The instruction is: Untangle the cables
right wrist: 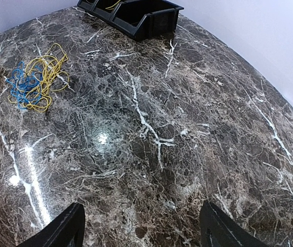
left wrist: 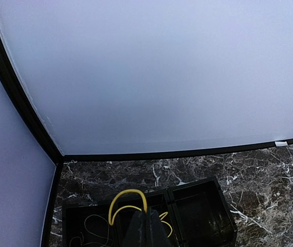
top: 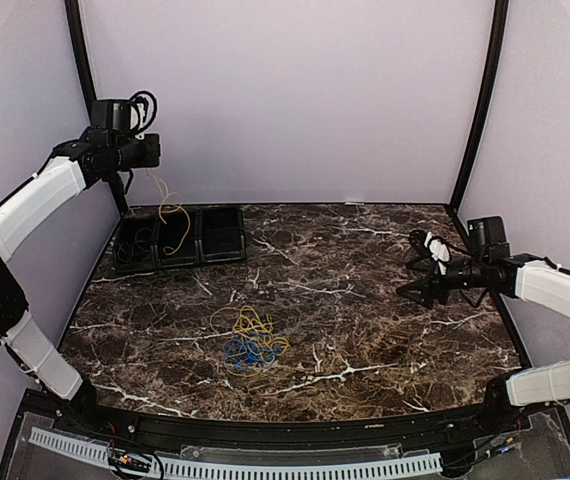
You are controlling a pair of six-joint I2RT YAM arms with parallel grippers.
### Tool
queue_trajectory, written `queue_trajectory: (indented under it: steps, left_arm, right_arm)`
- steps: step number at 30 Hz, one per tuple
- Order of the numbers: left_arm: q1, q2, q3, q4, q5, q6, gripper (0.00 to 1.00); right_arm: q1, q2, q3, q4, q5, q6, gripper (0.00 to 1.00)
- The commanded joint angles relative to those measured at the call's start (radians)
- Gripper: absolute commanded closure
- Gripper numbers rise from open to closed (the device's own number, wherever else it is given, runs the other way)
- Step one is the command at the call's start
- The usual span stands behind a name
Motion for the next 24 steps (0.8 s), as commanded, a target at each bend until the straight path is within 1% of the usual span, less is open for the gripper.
queue_trajectory:
  steps: [1, 7, 17, 21, 24]
  left_arm:
    - [0.023, 0.012, -0.044, 0.068, 0.025, -0.014, 1.00]
    - [0.037, 0.034, -0.126, 0.138, 0.035, -0.026, 1.00]
    - [0.038, 0.096, -0.225, 0.203, 0.057, -0.076, 1.00]
    - [0.038, 0.159, -0.219, 0.224, 0.118, -0.103, 1.00]
    - [0.039, 0.210, -0.177, 0.198, 0.208, -0.127, 1.00]
  right_arm:
    - [-0.003, 0.006, -0.002, 0.009, 0.003, -0.013, 0.22]
    - [-0.003, 0.022, 0.001, 0.002, 0.007, -0.019, 0.22]
    - [-0.002, 0.048, 0.005, 0.001, 0.013, -0.024, 0.22]
    - [0.003, 0.057, 0.007, 0.001, 0.016, -0.024, 0.22]
    - [0.008, 0.066, 0.010, -0.001, 0.021, -0.025, 0.22]
